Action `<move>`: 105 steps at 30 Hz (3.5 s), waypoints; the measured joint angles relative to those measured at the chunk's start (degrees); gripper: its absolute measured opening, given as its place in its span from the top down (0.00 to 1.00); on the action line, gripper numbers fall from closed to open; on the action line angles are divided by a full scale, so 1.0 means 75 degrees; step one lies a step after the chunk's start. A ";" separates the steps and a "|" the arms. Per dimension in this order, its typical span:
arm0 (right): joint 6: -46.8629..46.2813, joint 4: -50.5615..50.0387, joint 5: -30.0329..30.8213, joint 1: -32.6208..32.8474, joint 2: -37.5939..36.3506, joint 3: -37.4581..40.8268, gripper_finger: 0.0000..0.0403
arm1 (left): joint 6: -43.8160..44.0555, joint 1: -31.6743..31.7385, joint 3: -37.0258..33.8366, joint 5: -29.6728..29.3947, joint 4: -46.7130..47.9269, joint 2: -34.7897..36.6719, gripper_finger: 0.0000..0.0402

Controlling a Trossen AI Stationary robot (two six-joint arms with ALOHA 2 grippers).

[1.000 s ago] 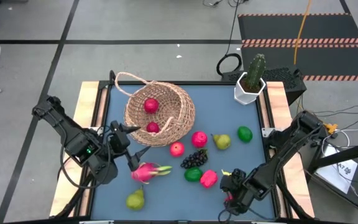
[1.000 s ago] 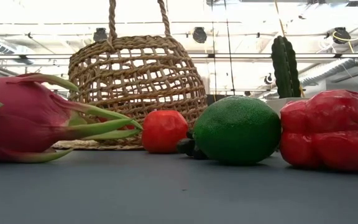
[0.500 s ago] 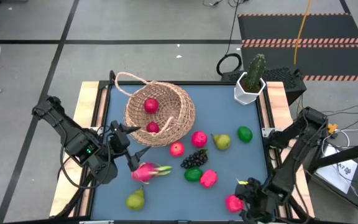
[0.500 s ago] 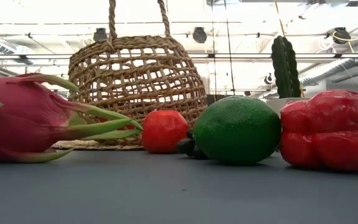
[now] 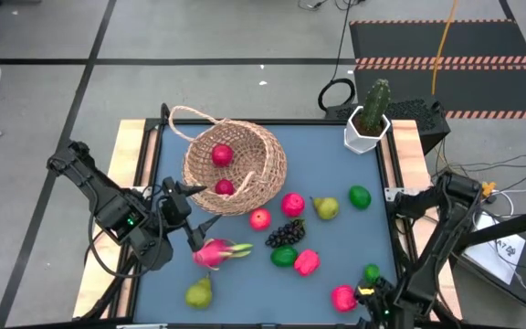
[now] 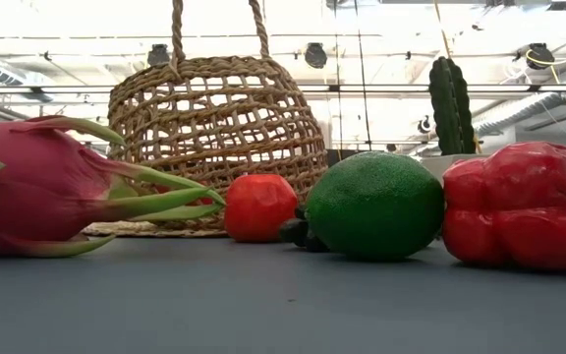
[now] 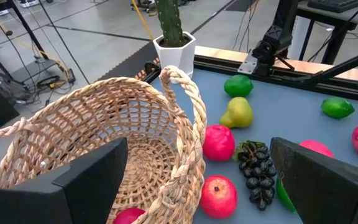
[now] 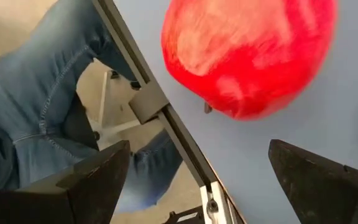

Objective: Build produce basket
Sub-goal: Put the red apple into the basket

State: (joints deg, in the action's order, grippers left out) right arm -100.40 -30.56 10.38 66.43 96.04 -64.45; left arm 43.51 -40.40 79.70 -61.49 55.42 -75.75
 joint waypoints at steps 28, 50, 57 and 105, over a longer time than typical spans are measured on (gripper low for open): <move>-0.0201 0.1689 0.1661 -0.0062 0.1024 -0.0003 0.06 | -0.0050 0.0000 0.0000 0.0001 -0.0058 0.0000 0.03; -0.0957 0.1054 0.1377 -0.0650 0.1022 -0.0006 0.06 | -0.0185 -0.0002 0.0000 0.0003 -0.0058 0.0000 0.03; -0.0959 0.1039 0.1002 -0.0755 0.1013 -0.0006 0.06 | -0.0258 0.0000 0.0000 0.0003 -0.0207 0.0000 0.03; 0.3888 0.0330 0.1239 -0.1081 -0.0246 -0.0111 0.57 | -0.0583 0.0035 0.0000 0.0073 -0.0455 0.0000 0.03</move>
State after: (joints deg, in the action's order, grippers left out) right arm -71.24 -28.09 19.67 58.32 94.20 -65.28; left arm 39.13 -40.14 79.70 -60.95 52.01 -75.75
